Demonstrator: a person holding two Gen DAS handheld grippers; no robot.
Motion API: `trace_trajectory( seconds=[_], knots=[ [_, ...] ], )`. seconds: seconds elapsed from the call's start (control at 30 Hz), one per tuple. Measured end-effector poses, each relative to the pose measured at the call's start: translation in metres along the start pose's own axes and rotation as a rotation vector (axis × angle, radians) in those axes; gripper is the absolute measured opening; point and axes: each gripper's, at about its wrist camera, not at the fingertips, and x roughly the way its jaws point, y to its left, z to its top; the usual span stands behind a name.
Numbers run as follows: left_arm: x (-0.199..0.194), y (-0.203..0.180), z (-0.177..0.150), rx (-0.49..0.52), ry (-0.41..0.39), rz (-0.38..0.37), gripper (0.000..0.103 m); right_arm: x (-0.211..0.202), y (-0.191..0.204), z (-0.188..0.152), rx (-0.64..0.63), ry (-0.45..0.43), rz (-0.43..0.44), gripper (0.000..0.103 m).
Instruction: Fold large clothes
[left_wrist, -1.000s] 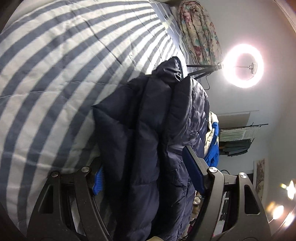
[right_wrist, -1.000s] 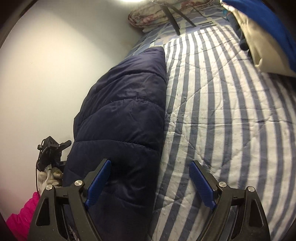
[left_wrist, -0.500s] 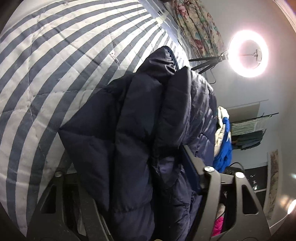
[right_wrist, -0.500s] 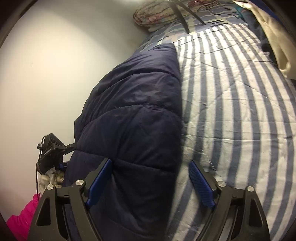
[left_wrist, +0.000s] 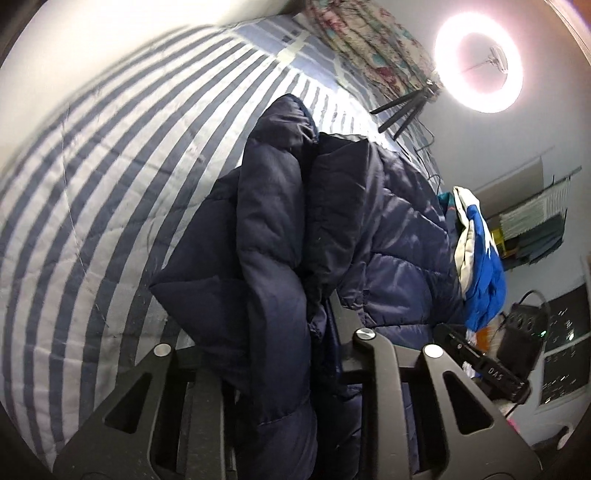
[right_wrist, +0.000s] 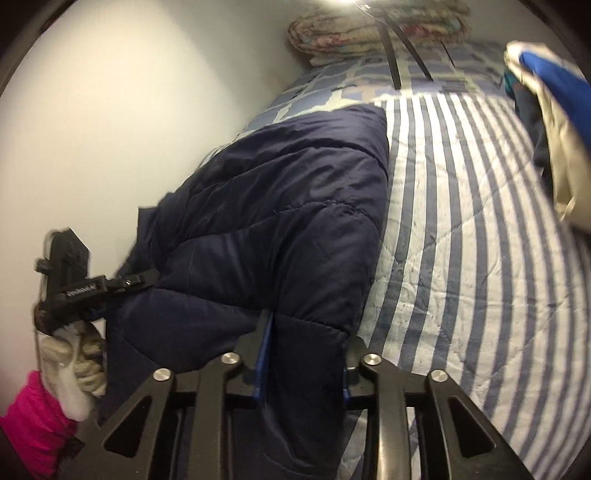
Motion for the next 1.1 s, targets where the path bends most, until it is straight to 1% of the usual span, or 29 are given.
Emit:
trace_trajectory(
  seconds=[0.13,0.37,0.63,0.8,1.1],
  knots=[
    [-0.013,-0.015,-0.006,0.068,-0.024,0.012,0.02,-0.015,0.015,0.004,-0.054,-0.002,-0.057,0.022],
    [-0.026,-0.051,-0.023,0.183,-0.041,0.013,0.018,-0.044,0.023,0.0,-0.144,-0.008,-0.169,0.02],
    [-0.029,-0.107,-0.036,0.269,-0.062,-0.05,0.018,-0.105,0.012,-0.009,-0.175,-0.081,-0.281,0.02],
    [-0.027,-0.142,-0.044,0.321,-0.069,-0.089,0.018,-0.132,0.004,-0.016,-0.186,-0.119,-0.351,0.019],
    [-0.017,-0.193,-0.045,0.389,-0.076,-0.125,0.018,-0.175,-0.02,-0.021,-0.159,-0.169,-0.386,0.019]
  ],
)
